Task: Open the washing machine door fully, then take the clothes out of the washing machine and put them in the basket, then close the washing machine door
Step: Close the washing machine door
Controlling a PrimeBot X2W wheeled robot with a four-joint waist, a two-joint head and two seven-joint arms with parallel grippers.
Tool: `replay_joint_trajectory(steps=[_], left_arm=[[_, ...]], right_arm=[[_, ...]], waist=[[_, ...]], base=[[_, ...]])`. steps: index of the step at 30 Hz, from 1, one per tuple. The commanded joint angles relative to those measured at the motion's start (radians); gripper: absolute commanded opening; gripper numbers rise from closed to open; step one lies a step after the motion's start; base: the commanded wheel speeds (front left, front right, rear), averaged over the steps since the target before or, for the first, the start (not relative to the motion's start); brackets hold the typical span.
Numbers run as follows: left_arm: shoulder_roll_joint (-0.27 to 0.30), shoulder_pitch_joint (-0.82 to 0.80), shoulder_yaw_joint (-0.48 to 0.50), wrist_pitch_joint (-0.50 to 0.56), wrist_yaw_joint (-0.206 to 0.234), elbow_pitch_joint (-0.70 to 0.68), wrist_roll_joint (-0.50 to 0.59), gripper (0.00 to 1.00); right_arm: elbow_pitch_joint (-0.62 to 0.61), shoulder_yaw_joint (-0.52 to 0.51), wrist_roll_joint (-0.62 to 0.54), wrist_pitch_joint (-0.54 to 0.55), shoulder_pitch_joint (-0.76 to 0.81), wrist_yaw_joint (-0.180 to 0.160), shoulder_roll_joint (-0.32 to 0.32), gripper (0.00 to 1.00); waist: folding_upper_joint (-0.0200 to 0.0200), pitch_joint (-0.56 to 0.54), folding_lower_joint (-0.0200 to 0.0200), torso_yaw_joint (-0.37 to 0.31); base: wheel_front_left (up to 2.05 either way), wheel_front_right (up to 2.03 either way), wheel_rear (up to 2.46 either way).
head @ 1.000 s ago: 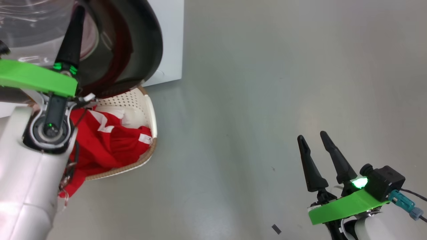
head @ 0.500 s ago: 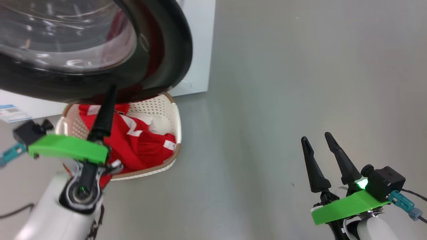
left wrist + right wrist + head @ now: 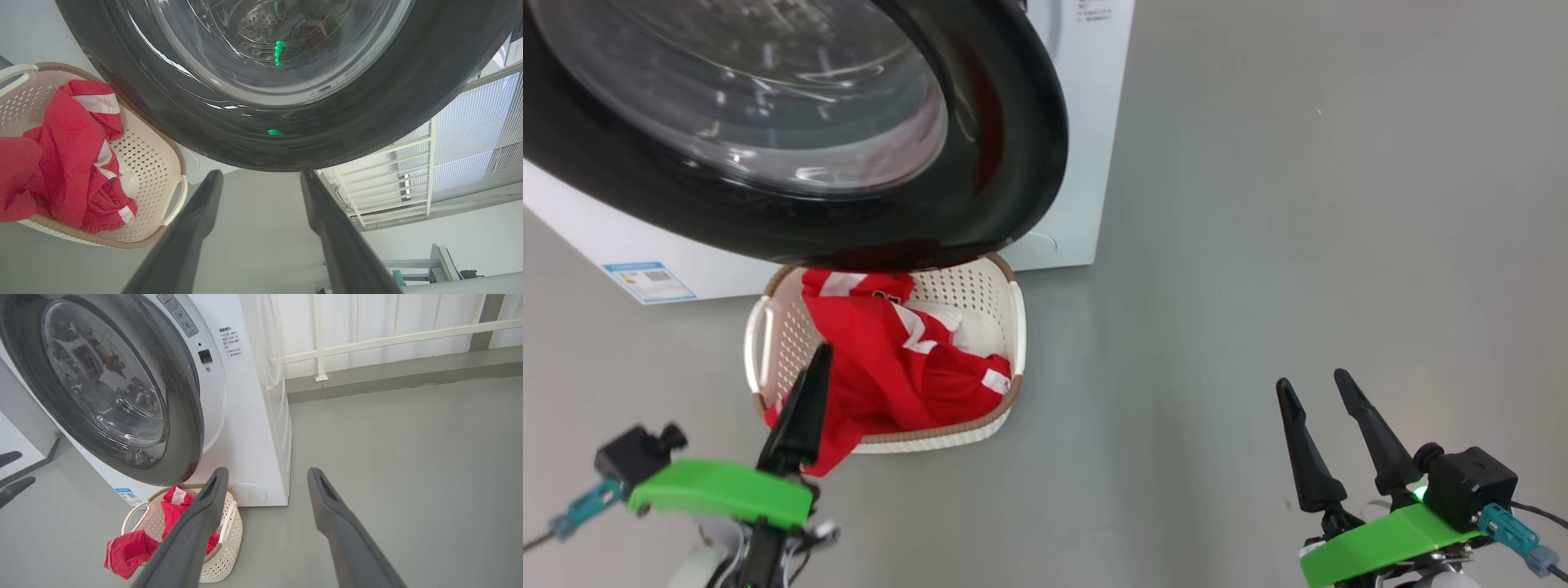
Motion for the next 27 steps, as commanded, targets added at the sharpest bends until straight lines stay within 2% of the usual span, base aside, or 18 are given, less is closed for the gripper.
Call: replay_joint_trajectory(steps=[1,8,17,21,22,27], left_arm=[[0.038,0.025,0.040,-0.011,-0.006,-0.030,0.014,1.00],[0.034,0.135,0.135,-0.013,-0.006,-0.042,0.119,1.00],[0.020,0.230,0.258,-0.013,-0.006,-0.047,0.375,1.00],[-0.002,0.272,0.311,-0.013,-0.006,-0.071,0.494,1.00],[-0.002,0.272,0.311,-0.013,-0.006,-0.071,0.494,1.00],[-0.028,0.318,0.362,-0.013,-0.006,-0.105,0.663,1.00]], right_arm=[[-0.018,0.012,-0.006,-0.006,0.005,0.007,-0.004,1.00],[-0.021,-0.009,-0.015,-0.006,0.030,0.007,-0.004,1.00],[-0.023,-0.033,-0.026,-0.006,0.050,0.007,-0.004,1.00],[-0.023,-0.044,-0.030,-0.006,0.055,0.007,-0.004,1.00],[-0.023,-0.044,-0.030,-0.006,0.055,0.007,-0.004,1.00],[-0.024,-0.056,-0.032,-0.006,0.060,0.007,-0.004,1.00]], waist=[[0.0000,-0.026,0.0000,0.024],[0.0000,-0.047,0.0000,0.053],[0.0000,-0.057,0.0000,0.083],[0.0000,-0.060,0.0000,0.091],[0.0000,-0.060,0.0000,0.091],[0.0000,-0.062,0.0000,0.097]], base=[[0.00,0.00,0.00],[0.00,0.00,0.00],[0.00,0.00,0.00],[0.00,0.00,0.00],[0.00,0.00,0.00],[0.00,0.00,0.00]])
